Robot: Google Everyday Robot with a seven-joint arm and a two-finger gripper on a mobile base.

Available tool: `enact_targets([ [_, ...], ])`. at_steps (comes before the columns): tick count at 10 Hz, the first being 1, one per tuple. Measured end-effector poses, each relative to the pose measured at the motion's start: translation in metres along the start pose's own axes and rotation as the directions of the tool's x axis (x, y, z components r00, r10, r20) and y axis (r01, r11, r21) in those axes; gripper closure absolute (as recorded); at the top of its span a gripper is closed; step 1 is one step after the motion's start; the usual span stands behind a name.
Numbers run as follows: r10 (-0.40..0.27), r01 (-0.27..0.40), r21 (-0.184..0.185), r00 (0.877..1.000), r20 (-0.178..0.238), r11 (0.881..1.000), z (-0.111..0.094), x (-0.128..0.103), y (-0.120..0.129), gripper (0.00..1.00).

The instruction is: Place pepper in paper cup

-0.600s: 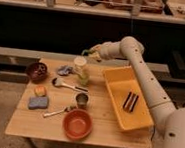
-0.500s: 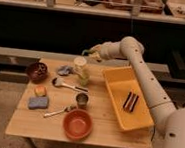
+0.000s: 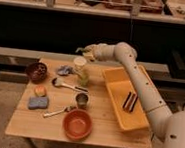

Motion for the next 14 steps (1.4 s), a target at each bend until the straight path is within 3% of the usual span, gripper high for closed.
enact_targets([
  [2, 0.041, -0.043, -0.043, 0.998, -0.041, 0.998, 0.018, 0.012, -0.001, 1.00],
  [5, 0.095, -0.100, -0.082, 0.993, -0.068, 0.992, 0.029, 0.009, 0.012, 1.00],
  [10, 0.119, -0.123, -0.045, 0.990, -0.080, 0.991, 0.054, -0.007, 0.039, 1.00],
  [14, 0.107, -0.110, -0.024, 0.990, -0.094, 0.994, 0.062, -0.009, 0.042, 1.00],
])
